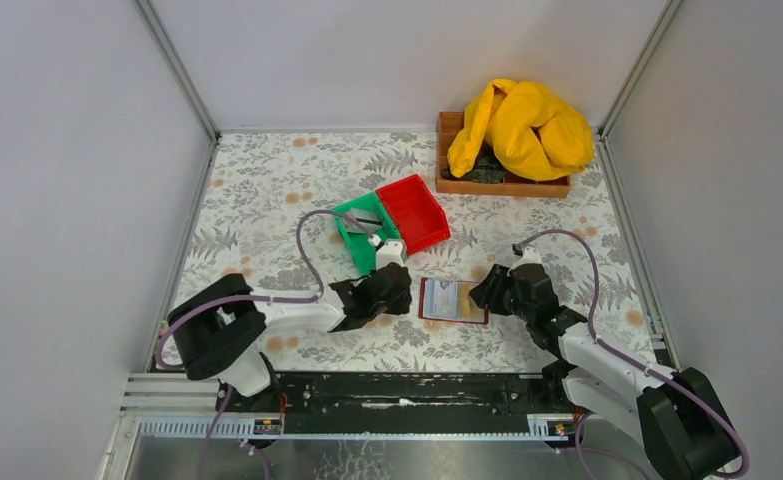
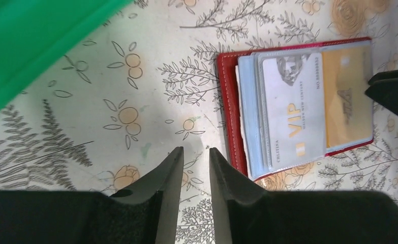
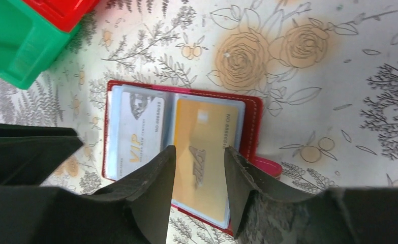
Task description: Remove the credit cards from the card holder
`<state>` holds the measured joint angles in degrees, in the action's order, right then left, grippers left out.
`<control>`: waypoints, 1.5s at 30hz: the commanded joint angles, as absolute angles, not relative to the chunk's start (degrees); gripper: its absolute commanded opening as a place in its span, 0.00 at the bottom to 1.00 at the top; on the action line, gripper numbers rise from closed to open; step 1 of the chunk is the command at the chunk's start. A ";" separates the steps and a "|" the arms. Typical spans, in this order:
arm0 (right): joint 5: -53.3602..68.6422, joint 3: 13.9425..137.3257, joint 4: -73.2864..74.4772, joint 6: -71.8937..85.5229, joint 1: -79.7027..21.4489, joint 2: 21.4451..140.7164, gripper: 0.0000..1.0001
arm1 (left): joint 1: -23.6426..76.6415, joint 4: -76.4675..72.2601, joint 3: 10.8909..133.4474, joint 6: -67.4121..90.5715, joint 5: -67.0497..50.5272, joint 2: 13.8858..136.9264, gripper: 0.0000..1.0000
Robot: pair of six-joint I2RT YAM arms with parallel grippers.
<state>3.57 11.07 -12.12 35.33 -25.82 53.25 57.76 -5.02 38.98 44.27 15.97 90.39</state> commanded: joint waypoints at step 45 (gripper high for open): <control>14.46 12.13 -32.26 39.89 -30.56 71.76 0.08 | 60.99 -8.28 38.41 41.72 14.25 80.89 0.27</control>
<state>13.30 11.97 -29.50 39.57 -30.02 71.68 60.73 -6.42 38.85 41.52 14.00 80.82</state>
